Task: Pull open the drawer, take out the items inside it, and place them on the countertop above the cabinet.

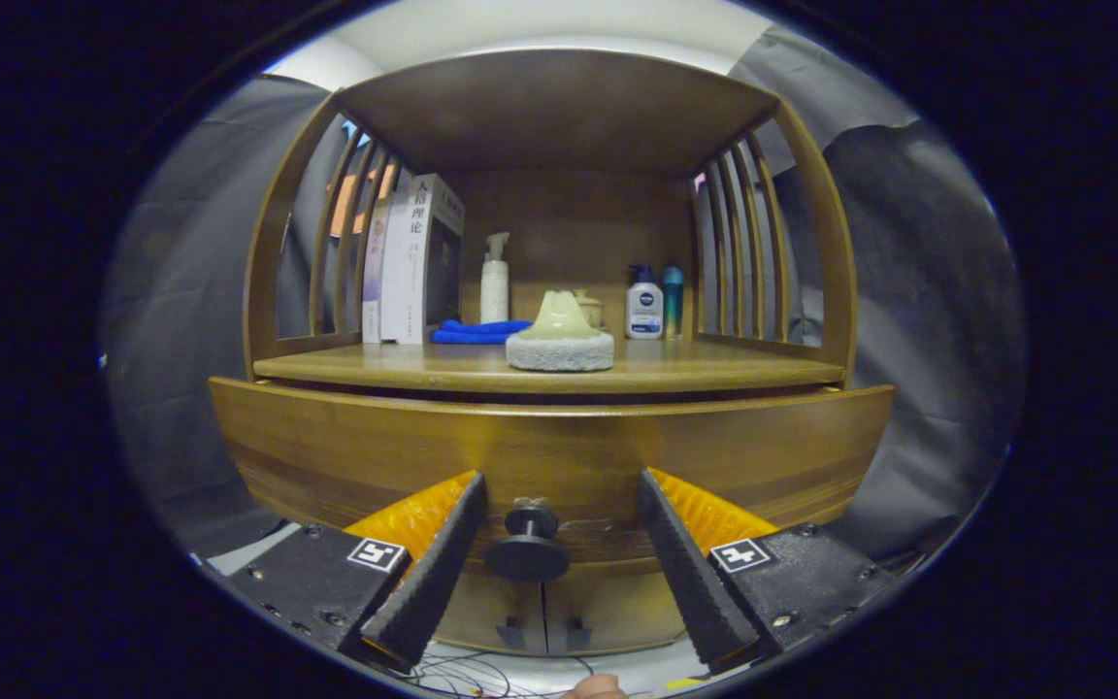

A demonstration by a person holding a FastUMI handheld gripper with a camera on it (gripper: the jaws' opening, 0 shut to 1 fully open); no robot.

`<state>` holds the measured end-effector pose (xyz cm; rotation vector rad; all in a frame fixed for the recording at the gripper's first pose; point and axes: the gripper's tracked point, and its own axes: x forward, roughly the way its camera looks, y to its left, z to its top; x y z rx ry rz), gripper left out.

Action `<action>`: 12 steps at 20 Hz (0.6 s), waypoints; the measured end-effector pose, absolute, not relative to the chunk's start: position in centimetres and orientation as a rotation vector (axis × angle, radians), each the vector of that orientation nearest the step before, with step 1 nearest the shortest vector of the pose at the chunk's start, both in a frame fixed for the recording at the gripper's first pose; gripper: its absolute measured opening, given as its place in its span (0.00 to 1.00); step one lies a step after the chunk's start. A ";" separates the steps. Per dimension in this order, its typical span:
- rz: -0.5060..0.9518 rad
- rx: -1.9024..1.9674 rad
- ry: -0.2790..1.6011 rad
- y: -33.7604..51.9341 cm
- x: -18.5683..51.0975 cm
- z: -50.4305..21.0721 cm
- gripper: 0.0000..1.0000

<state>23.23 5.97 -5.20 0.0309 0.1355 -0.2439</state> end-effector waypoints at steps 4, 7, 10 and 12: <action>-0.245 0.033 0.159 5.7 24.8 -5.2 0.99; -0.246 0.029 0.165 5.4 25.8 -5.2 0.99; -0.246 0.030 0.174 5.3 26.4 -5.1 0.99; -0.243 0.029 0.173 5.2 26.6 -5.2 0.99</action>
